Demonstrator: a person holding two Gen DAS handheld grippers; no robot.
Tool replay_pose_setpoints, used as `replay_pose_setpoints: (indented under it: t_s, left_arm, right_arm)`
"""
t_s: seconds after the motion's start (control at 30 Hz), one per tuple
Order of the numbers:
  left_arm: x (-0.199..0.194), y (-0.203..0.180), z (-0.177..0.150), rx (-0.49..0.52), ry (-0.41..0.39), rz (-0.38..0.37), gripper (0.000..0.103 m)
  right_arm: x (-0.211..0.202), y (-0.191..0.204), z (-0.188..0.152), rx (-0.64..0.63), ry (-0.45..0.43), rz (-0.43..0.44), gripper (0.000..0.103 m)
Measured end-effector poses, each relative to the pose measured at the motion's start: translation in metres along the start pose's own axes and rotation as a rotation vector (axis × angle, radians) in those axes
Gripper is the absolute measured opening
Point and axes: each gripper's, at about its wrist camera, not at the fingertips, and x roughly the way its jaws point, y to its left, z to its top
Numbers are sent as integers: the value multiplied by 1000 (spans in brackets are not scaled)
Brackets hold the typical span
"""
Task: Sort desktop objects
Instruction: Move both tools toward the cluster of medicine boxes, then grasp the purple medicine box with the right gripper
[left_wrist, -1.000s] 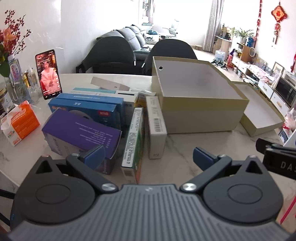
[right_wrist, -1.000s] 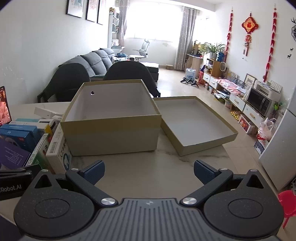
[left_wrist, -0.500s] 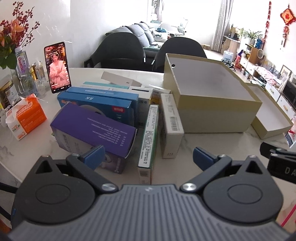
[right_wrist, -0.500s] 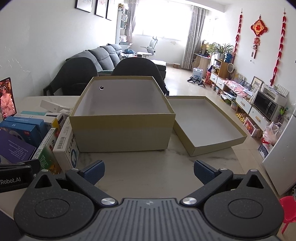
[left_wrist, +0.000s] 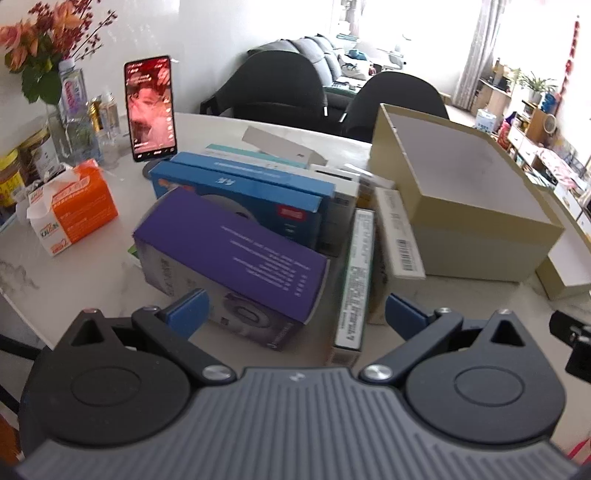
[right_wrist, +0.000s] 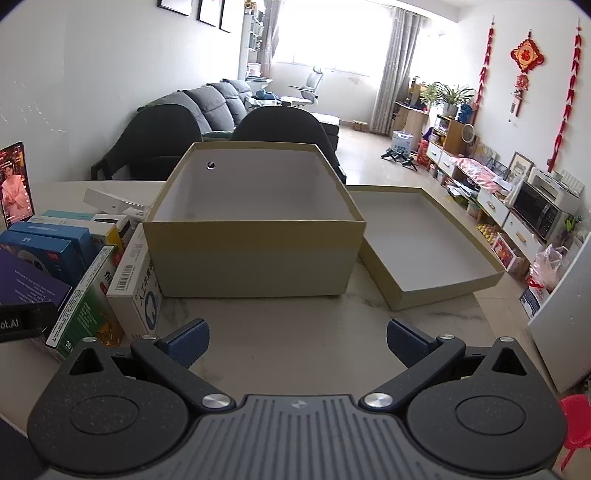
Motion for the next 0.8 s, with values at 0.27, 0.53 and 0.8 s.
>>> replay_pose_setpoints:
  t_s: [0.27, 0.53, 0.8]
  left_arm:
    - [6, 17, 0, -45, -60, 60, 103]
    - [12, 46, 1, -104, -96, -22, 103]
    - [20, 85, 1, -209, -134, -76, 103]
  right_arm:
    - [4, 12, -1, -40, -63, 44, 103]
    - [8, 18, 0, -15, -135, 108, 103]
    - [15, 41, 8, -2, -209, 245, 103]
